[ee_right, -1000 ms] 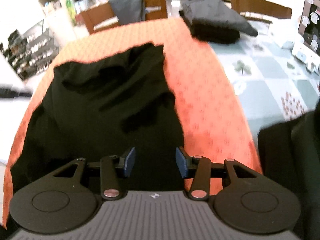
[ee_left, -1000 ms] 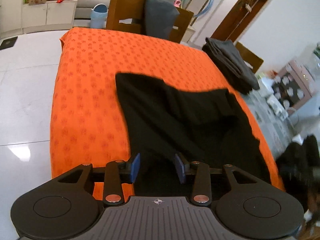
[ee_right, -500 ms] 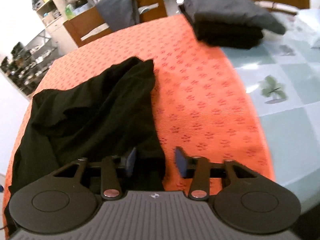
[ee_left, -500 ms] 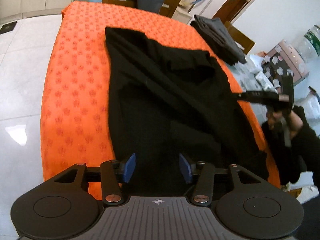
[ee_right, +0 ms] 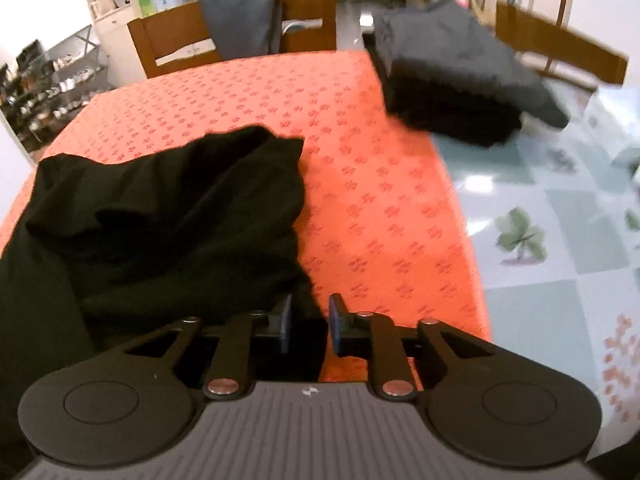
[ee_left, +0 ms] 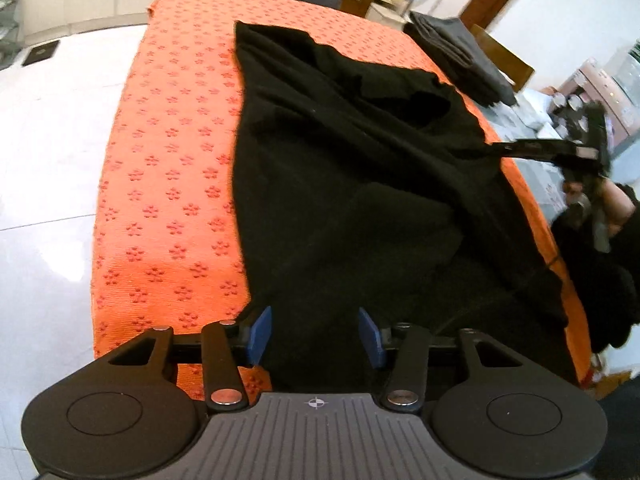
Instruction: Fold clothes
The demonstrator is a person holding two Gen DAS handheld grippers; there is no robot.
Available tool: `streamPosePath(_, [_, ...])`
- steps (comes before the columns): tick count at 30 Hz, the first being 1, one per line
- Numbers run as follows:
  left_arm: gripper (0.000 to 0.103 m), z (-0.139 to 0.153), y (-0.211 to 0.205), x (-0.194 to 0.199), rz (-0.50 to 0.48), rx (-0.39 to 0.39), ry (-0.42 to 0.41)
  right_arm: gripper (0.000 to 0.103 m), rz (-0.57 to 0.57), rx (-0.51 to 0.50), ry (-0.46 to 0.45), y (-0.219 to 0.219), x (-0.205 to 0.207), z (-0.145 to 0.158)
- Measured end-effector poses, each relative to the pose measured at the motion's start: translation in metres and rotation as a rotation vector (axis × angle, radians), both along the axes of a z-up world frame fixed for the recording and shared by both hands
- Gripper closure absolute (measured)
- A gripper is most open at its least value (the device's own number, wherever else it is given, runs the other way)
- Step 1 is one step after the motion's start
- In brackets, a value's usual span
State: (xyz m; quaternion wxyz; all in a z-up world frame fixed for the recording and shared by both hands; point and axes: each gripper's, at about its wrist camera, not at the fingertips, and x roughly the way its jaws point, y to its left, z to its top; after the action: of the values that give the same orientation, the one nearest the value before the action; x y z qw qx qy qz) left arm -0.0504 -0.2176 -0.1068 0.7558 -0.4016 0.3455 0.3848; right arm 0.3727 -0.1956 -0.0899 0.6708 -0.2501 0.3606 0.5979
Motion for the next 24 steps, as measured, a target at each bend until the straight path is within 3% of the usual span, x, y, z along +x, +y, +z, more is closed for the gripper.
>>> streamPosePath(3, [0.053,0.001,-0.005,-0.005,0.065,0.014,-0.008,0.069,0.019,0.01,-0.039,-0.005,-0.006,0.004])
streamPosePath(7, [0.05,0.003,-0.013,-0.013,0.15,0.036,-0.03,0.061,0.116,0.068,-0.007,-0.036,-0.023,0.028])
streamPosePath(11, [0.045,0.004,-0.022,-0.022,0.208,0.057,-0.049,0.057,0.207,0.078,0.107,-0.067,-0.043,0.039])
streamPosePath(13, [0.044,0.001,-0.023,-0.024,0.202,0.057,-0.053,0.057,0.228,0.067,0.183,-0.082,-0.049,0.041])
streamPosePath(16, [0.044,-0.007,-0.018,-0.021,0.183,0.048,-0.021,0.056,0.22,0.062,0.224,-0.106,-0.059,0.043])
streamPosePath(18, [0.048,-0.009,-0.016,-0.017,0.159,0.053,-0.003,0.056,0.198,0.055,0.232,-0.121,-0.065,0.043])
streamPosePath(19, [0.055,-0.008,-0.016,-0.016,0.143,0.062,0.003,0.056,0.178,0.046,0.227,-0.128,-0.068,0.043])
streamPosePath(20, [0.08,-0.007,-0.016,-0.014,0.128,0.071,0.008,0.056,0.157,0.041,0.218,-0.137,-0.072,0.044])
streamPosePath(21, [0.086,-0.005,-0.017,-0.015,0.119,0.069,0.012,0.056,0.135,0.039,0.206,-0.147,-0.077,0.045])
streamPosePath(24, [0.09,0.009,-0.024,-0.02,0.094,0.068,-0.006,0.056,0.085,0.038,0.196,-0.172,-0.085,0.05])
